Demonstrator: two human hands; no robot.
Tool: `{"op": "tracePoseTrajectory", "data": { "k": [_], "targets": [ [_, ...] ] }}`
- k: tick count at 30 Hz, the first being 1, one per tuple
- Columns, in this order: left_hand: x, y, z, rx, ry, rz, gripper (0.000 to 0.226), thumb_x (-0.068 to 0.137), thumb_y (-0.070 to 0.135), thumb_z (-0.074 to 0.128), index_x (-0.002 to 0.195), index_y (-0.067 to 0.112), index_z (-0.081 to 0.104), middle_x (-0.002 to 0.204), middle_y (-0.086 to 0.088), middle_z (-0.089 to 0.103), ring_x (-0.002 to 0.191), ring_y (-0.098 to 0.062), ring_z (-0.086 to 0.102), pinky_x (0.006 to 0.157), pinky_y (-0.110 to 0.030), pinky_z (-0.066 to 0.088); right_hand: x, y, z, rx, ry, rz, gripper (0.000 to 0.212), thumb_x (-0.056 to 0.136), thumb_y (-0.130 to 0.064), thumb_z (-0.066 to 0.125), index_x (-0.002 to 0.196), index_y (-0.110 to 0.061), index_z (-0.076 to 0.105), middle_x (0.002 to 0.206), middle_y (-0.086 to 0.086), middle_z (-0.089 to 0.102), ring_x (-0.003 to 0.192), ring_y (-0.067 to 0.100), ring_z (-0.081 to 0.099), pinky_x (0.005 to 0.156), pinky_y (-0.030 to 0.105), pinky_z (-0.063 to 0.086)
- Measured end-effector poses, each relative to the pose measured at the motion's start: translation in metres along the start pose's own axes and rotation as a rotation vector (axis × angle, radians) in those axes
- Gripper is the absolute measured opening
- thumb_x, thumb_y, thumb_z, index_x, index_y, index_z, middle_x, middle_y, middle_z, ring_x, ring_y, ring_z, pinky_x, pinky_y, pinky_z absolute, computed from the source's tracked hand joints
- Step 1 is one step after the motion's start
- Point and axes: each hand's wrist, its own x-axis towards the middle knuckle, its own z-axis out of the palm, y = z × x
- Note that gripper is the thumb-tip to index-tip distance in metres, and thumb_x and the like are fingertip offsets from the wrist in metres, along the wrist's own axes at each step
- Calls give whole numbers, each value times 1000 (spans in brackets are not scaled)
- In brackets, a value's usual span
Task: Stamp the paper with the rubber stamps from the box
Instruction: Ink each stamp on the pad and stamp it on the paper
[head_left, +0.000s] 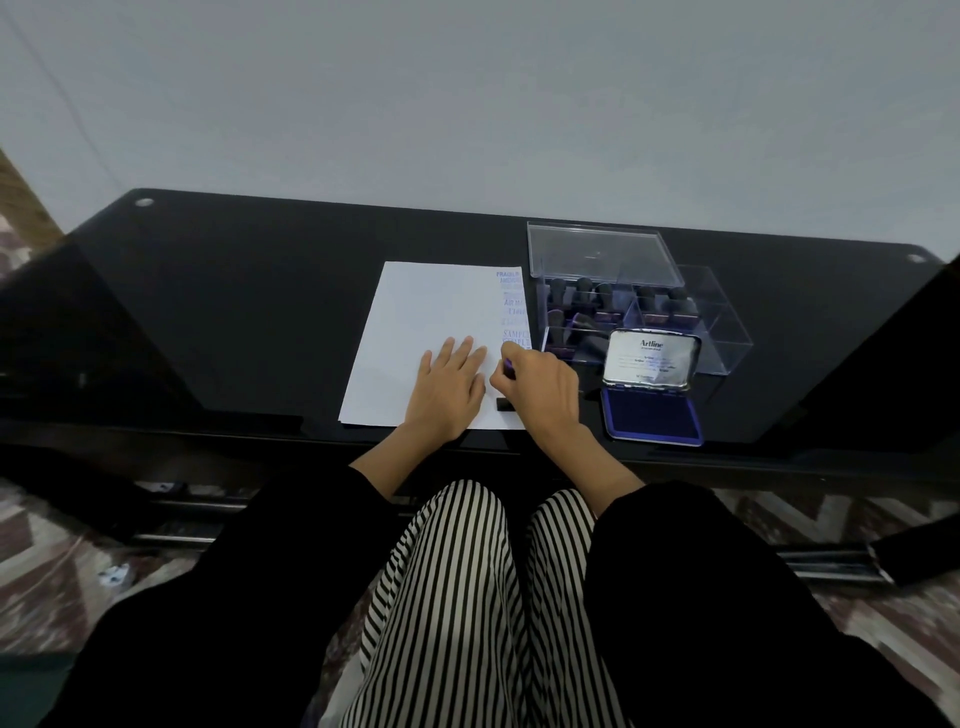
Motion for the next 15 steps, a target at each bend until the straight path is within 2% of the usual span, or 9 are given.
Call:
{"op": "tracePoseTrajectory", "data": {
  "k": [6, 8, 15],
  "targets": [
    [1, 0, 0, 4, 2, 0, 47, 102, 27, 24, 148, 17, 22, 158, -4, 14, 147, -24, 6, 119, -42, 4, 9, 1, -1, 17, -73, 5, 15, 91, -22, 46, 77, -14, 46, 65, 5, 51, 61, 23, 45, 54, 27, 32],
    [0, 0, 0, 3, 2, -2, 47, 102, 27, 24, 148, 17, 22, 158, -4, 14, 147, -23, 6, 119, -42, 4, 11, 1, -1, 25, -91, 9, 16, 91, -22, 47, 78, -12, 50, 66, 6, 52, 61, 23, 46, 54, 27, 34],
    [-1, 0, 0, -6, 8, 1, 47, 101, 26, 24, 147, 17, 22, 158, -3, 15, 147, -23, 6, 119, -42, 4, 15, 2, 0, 57, -133, 29, 16, 89, -21, 48, 75, -13, 45, 65, 7, 52, 61, 24, 47, 55, 28, 36]
  ]
}}
